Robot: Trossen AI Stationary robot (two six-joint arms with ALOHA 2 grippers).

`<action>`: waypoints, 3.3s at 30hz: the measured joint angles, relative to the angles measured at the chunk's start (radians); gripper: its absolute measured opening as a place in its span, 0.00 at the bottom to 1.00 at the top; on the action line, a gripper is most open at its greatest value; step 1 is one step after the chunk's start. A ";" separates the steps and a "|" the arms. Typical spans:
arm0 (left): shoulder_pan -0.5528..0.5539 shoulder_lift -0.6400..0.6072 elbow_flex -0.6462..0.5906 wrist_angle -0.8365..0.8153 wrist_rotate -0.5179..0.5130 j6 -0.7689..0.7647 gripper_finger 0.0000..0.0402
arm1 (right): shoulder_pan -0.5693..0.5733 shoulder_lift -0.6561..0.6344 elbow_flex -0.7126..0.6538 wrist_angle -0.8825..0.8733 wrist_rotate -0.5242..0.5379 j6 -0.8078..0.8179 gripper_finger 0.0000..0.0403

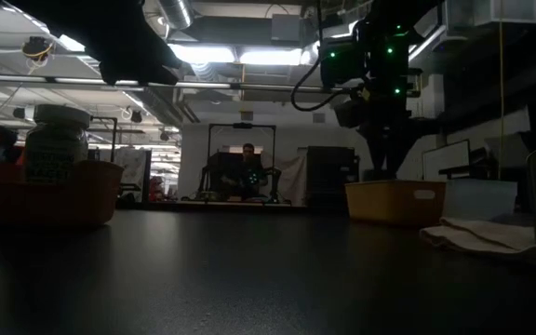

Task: Sort spices by type
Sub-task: Put the left green seasoning can into the yellow bin, then put the green seasoning can into the yellow bin

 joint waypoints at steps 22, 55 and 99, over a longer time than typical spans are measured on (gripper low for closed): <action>0.000 0.000 0.000 0.000 0.000 0.000 0.53 | 0.001 -0.011 0.000 -0.127 0.051 0.001 0.53; 0.000 0.000 0.000 -0.022 0.000 -0.004 0.53 | 0.367 -0.607 -0.533 0.290 -0.534 0.524 0.53; 0.000 0.000 0.000 -0.021 0.000 -0.090 0.53 | 0.694 -0.604 -0.867 0.937 -0.461 0.627 0.53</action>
